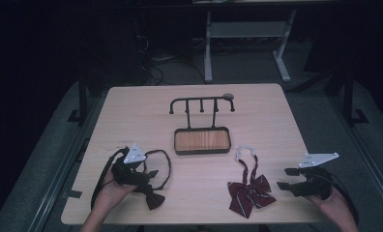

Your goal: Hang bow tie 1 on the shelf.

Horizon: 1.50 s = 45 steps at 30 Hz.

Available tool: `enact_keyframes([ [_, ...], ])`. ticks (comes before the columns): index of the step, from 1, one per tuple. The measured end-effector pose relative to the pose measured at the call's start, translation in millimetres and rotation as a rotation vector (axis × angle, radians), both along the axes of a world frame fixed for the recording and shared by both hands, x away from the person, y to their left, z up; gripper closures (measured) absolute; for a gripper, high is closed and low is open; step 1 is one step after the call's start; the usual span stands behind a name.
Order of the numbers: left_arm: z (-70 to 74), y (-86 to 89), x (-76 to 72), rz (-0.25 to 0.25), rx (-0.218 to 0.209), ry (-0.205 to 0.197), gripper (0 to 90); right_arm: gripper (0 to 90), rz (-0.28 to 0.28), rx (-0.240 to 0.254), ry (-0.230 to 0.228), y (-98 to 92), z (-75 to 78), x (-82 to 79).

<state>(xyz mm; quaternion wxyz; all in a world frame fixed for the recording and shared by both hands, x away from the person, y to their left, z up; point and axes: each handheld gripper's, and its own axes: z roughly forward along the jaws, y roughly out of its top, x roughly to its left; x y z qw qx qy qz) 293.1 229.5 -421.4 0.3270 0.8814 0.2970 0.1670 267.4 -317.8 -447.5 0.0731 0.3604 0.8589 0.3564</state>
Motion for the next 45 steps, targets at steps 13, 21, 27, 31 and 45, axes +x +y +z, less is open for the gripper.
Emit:
enact_keyframes([
  [13, 1.2, -0.5, -1.6, -0.006, 0.001, -0.004, 32.8, 33.5, 0.008, 0.011, -0.003, 5.1, 4.1, -2.2],
  [21, 2.2, -1.0, -2.4, -0.002, -0.002, -0.012, 32.8, 33.7, 0.011, -0.008, -0.008, 15.2, 11.2, -3.5],
  [27, 1.8, -0.6, -1.7, 0.005, -0.002, -0.012, 32.8, 34.1, 0.048, 0.006, -0.024, 24.5, 23.4, -3.0],
  [31, 1.2, -1.1, -1.8, 0.003, 0.005, -0.012, 32.7, 34.3, 0.055, -0.003, -0.005, 29.4, 28.9, -0.1],
  [45, 2.0, 0.5, -2.0, 0.013, -0.002, -0.024, 32.0, 36.8, 0.107, -0.026, -0.021, 48.5, 52.6, 11.4],
])
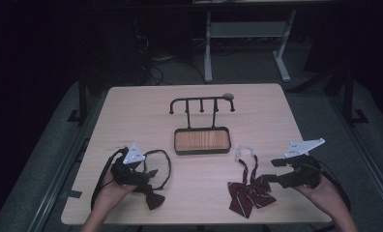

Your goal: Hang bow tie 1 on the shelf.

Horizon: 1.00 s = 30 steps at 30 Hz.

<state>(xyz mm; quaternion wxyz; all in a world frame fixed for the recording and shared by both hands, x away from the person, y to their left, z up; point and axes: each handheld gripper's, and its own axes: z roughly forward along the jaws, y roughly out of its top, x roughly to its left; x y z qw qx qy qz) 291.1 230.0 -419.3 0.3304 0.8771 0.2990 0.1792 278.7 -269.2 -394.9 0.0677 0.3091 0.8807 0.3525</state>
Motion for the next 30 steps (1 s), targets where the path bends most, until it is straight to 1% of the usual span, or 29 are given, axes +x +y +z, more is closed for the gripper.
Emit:
enact_keyframes([
  [1, 0.4, 0.3, -0.2, 0.002, -0.006, -0.002, 31.9, 36.9, 0.011, -0.005, -0.003, 3.2, 2.4, 2.8],
  [3, 0.5, 0.5, -0.3, 0.004, -0.007, -0.002, 31.7, 36.9, 0.01, -0.009, 0.001, 6.3, 4.9, 4.3],
  [6, 0.6, 0.7, 0.0, 0.003, -0.006, -0.003, 31.7, 37.1, 0.02, -0.006, -0.006, 8.9, 5.3, 5.9],
  [7, 0.4, 0.7, 0.2, 0.0, -0.003, -0.001, 31.4, 37.1, 0.019, -0.013, 0.004, 11.3, 5.5, 7.3],
  [10, 0.3, 1.0, 0.4, 0.0, 0.005, -0.002, 30.7, 37.1, 0.024, -0.015, 0.01, 14.5, 5.1, 10.2],
  [20, 0.8, 1.4, 0.3, 0.002, 0.005, -0.009, 30.5, 37.3, 0.04, -0.033, 0.026, 23.7, 5.9, 21.8],
  [21, 1.1, 1.4, 0.3, 0.002, 0.009, -0.012, 30.5, 37.3, 0.041, -0.036, 0.037, 25.8, 5.7, 23.5],
  [23, 0.9, 1.4, 0.2, 0.005, 0.005, -0.013, 30.5, 37.3, 0.047, -0.037, 0.033, 26.3, 5.1, 24.8],
  [25, 0.4, 2.8, 0.9, 0.009, 0.007, -0.007, 30.5, 37.4, 0.048, -0.035, 0.045, 28.1, 4.9, 27.6],
  [28, 0.2, 3.1, 0.9, 0.007, 0.008, -0.008, 30.4, 37.5, 0.053, -0.035, 0.048, 29.4, 4.8, 30.3],
  [29, 0.3, 2.8, 1.4, 0.005, 0.007, -0.01, 30.4, 37.5, 0.054, -0.045, 0.054, 31.5, 6.0, 32.7],
  [30, 0.3, 2.8, 1.4, 0.005, 0.007, -0.01, 30.4, 37.5, 0.054, -0.045, 0.054, 31.5, 6.0, 32.7],
])
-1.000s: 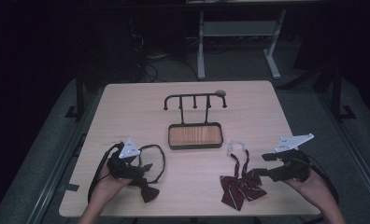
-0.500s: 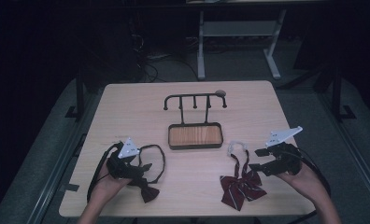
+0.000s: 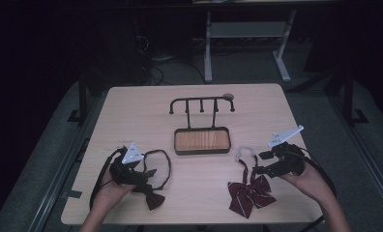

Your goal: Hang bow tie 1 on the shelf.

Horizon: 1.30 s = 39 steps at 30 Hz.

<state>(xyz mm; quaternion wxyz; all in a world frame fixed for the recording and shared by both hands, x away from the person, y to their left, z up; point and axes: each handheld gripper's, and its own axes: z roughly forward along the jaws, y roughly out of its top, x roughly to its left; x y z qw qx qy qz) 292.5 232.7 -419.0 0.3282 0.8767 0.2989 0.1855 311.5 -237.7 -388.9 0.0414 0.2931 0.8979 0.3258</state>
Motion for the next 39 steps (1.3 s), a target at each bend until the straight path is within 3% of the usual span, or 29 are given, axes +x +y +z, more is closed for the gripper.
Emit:
enact_keyframes([
  [21, 0.3, 0.4, -0.1, -0.007, 0.003, 0.001, 30.3, 38.0, -0.005, -0.024, 0.036, 4.9, -2.9, 17.3],
  [39, 1.7, -2.8, -0.9, -0.007, 0.0, -0.007, 30.1, 39.3, -0.006, -0.064, 0.038, 8.8, -1.5, 32.3],
])
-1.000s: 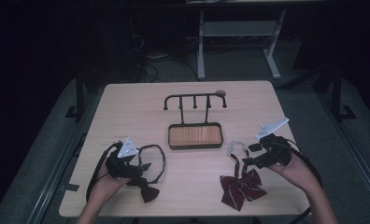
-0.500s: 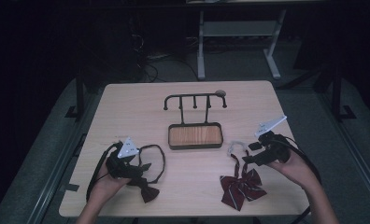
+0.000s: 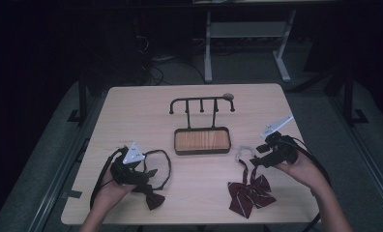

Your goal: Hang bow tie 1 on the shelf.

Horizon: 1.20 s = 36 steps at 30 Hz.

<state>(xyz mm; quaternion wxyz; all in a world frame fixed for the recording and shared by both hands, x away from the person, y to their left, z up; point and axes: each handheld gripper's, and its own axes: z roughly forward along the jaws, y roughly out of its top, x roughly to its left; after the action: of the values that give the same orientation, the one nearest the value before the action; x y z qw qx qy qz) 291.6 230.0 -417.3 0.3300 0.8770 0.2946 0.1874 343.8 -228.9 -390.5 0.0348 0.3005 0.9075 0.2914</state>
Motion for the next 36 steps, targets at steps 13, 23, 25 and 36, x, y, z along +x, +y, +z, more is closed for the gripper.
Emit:
enact_keyframes([
  [13, 0.0, 1.1, 1.9, -0.003, -0.002, 0.002, 30.1, 41.1, -0.011, -0.047, 0.014, 7.5, -1.3, 12.5],
  [23, -0.8, 1.3, 2.0, 0.004, -0.01, 0.006, 30.1, 44.3, -0.036, -0.099, 0.04, 6.5, -10.4, 26.1],
  [25, -1.3, 0.9, 2.0, 0.007, -0.016, 0.007, 30.1, 44.7, -0.04, -0.102, 0.045, 6.2, -11.5, 27.1],
  [36, -1.1, 1.6, 2.9, -0.002, -0.004, 0.005, 30.1, 48.1, -0.077, -0.139, 0.084, 5.7, -23.9, 42.5],
])
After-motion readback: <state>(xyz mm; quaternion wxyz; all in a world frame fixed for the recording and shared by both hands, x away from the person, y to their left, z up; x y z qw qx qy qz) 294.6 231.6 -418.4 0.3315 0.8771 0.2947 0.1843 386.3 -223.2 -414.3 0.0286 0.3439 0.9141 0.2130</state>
